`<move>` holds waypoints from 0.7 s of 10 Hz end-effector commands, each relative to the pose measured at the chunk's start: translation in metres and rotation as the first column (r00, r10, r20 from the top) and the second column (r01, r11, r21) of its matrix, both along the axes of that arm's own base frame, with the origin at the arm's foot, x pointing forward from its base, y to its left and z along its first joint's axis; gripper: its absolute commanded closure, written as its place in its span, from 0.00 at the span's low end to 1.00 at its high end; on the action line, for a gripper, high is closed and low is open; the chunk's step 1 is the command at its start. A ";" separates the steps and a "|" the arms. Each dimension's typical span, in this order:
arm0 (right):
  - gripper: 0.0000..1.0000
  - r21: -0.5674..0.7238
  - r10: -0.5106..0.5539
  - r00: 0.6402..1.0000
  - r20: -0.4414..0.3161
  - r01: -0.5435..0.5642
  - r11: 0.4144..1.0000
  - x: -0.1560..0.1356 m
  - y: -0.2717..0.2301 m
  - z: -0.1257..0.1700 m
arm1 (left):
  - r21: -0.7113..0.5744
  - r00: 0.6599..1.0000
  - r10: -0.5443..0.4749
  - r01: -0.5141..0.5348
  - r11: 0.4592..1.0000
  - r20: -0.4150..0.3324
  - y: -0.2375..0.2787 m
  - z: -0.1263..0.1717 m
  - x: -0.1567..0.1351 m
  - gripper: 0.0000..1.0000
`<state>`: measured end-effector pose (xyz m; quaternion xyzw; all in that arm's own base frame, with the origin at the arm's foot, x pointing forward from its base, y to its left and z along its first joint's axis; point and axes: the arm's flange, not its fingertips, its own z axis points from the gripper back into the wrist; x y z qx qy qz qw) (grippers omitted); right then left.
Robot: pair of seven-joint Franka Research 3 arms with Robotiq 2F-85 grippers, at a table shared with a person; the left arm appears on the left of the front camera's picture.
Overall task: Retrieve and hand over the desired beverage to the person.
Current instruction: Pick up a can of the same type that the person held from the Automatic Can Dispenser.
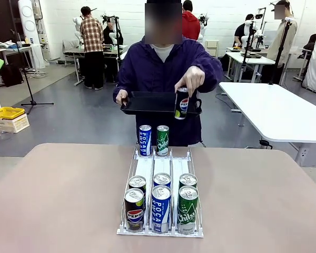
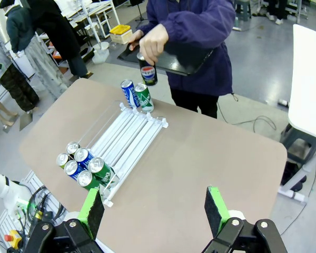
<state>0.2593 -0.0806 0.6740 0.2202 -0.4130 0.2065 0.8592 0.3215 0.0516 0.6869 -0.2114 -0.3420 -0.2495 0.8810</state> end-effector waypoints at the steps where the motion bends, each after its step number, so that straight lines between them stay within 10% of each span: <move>1: 0.00 0.002 0.002 1.000 0.003 -0.002 1.000 0.001 0.001 0.000 | 0.006 1.000 -0.014 0.014 1.000 0.005 0.001 0.001 0.000 0.00; 7: 0.00 0.002 0.002 1.000 0.003 -0.002 1.000 0.001 0.001 0.000 | 0.006 1.000 -0.014 0.014 1.000 0.005 0.001 0.001 0.000 0.00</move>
